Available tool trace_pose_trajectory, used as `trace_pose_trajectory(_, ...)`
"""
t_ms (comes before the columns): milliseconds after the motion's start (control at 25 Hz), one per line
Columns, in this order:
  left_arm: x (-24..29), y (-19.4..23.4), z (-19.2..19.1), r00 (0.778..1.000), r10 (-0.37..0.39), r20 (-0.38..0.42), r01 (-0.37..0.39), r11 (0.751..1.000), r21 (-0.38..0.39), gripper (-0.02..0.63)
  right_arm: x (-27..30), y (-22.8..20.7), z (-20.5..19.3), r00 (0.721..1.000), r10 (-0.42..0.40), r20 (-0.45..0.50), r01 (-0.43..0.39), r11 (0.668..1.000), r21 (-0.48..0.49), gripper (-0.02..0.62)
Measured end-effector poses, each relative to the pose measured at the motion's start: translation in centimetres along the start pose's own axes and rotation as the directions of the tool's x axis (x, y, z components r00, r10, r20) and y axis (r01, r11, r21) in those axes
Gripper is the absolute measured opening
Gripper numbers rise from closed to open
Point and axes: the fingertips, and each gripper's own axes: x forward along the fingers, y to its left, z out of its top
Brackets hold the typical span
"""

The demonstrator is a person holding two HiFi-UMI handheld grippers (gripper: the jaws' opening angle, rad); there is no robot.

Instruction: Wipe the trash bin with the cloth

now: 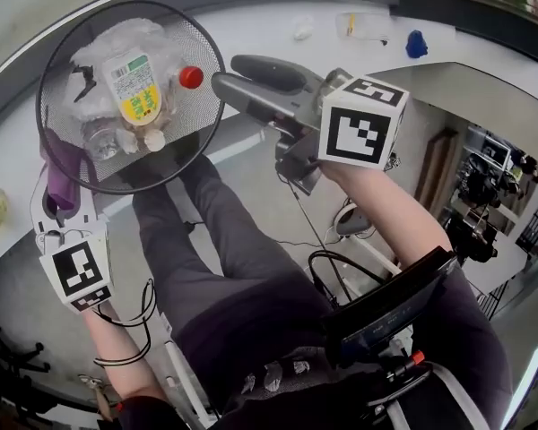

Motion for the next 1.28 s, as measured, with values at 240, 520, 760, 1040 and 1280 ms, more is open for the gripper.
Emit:
trace_pose_trajectory(240,-1.0,2.4,-0.1,1.000,0.028,-0.008,-0.027,0.997,0.065,0.118,3.8,1.3,-1.5,0.991,0.065,-0.114,-0.060,0.997,0.046,0.181)
trace_pose_trajectory(520,-1.2,-1.6,-2.0,0.999,-0.003,-0.054,0.008,0.996,0.089,0.118,2.4,-0.1,-3.6,0.998,0.061,0.025,-0.066,0.896,0.439,0.094)
trace_pose_trajectory(760,-4.0,-5.7,-3.8,0.994,-0.102,-0.048,0.103,0.995,0.018,0.119,-0.3,2.6,-8.0,0.998,-0.019,0.067,-0.023,0.816,0.578,0.094)
trace_pose_trajectory(1040,-0.3,-8.7,-3.9,0.989,-0.116,-0.090,0.105,0.988,-0.116,0.120,0.0,0.9,-10.3,0.998,0.025,0.060,-0.059,0.738,0.672,0.094)
trace_pose_trajectory(1280,0.0,-5.3,-3.4,0.995,-0.077,-0.056,0.068,0.986,-0.151,0.120,-1.7,0.6,-6.6,0.999,0.033,-0.012,-0.027,0.948,0.318,0.218)
